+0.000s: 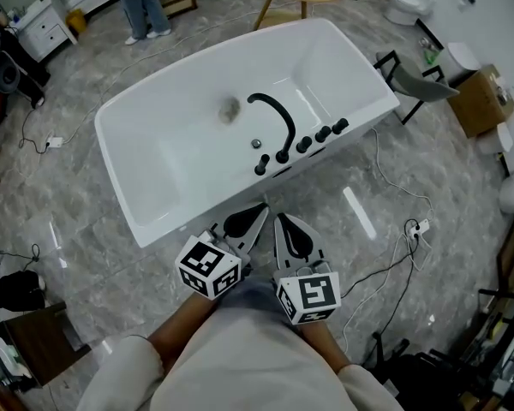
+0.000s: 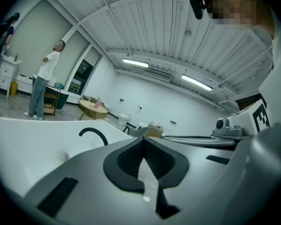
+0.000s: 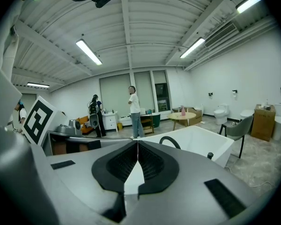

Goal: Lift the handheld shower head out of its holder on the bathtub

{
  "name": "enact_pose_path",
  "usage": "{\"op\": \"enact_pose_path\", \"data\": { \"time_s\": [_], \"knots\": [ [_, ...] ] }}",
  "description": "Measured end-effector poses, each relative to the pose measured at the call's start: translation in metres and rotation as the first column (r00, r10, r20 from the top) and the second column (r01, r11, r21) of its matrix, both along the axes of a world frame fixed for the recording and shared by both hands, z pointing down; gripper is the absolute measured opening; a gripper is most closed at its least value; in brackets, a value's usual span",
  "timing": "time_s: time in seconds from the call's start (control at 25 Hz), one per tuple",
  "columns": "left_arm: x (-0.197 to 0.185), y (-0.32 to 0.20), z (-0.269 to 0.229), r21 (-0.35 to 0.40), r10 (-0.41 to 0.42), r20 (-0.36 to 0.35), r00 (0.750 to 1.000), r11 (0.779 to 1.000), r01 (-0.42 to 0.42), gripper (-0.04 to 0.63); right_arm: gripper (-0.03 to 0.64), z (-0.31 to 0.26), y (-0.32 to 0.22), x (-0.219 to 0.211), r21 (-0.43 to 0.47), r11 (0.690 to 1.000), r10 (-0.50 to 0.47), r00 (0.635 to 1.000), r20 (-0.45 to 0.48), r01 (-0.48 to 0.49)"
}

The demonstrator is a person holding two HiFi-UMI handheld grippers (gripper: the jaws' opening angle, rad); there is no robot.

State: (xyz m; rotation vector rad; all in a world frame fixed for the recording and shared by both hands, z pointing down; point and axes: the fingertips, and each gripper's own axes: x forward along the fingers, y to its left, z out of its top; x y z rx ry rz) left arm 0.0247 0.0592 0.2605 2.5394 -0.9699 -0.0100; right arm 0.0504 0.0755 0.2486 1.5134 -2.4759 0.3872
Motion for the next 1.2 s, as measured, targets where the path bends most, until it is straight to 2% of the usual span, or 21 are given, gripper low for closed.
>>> {"op": "enact_pose_path", "data": {
  "time_s": [0.16, 0.32, 0.76, 1.0, 1.2],
  "knots": [
    [-0.016, -0.021, -0.007, 0.039, 0.002, -0.022, 1.0, 0.999, -0.001, 0.006, 0.018, -0.005, -0.022, -0.013, 0.027, 0.999, 0.035, 0.999, -0.009, -0.035],
    [-0.026, -0.032, -0.004, 0.036, -0.003, -0.029, 1.0, 0.999, 0.004, 0.006, 0.018, -0.005, -0.032, -0.016, 0.041, 0.996, 0.076, 0.997, -0.026, -0.075],
    [-0.026, -0.05, 0.014, 0.008, -0.001, -0.012, 1.0, 1.0, 0.001, 0.006, 0.02, 0.02, -0.056, -0.025, -0.007, 0.998, 0.065, 0.998, -0.001, -0.065],
    [-0.024, -0.067, 0.028, -0.011, -0.063, 0.006, 0.998, 0.998, 0.063, 0.005, 0.02, 0.036, -0.071, -0.022, -0.036, 0.999, 0.033, 0.999, 0.002, -0.032],
    [-0.014, -0.076, 0.044, -0.05, -0.053, 0.003, 0.999, 0.997, 0.053, 0.005, 0.02, 0.059, -0.086, -0.014, -0.084, 0.996, 0.037, 0.999, 0.004, -0.036]
  ]
}}
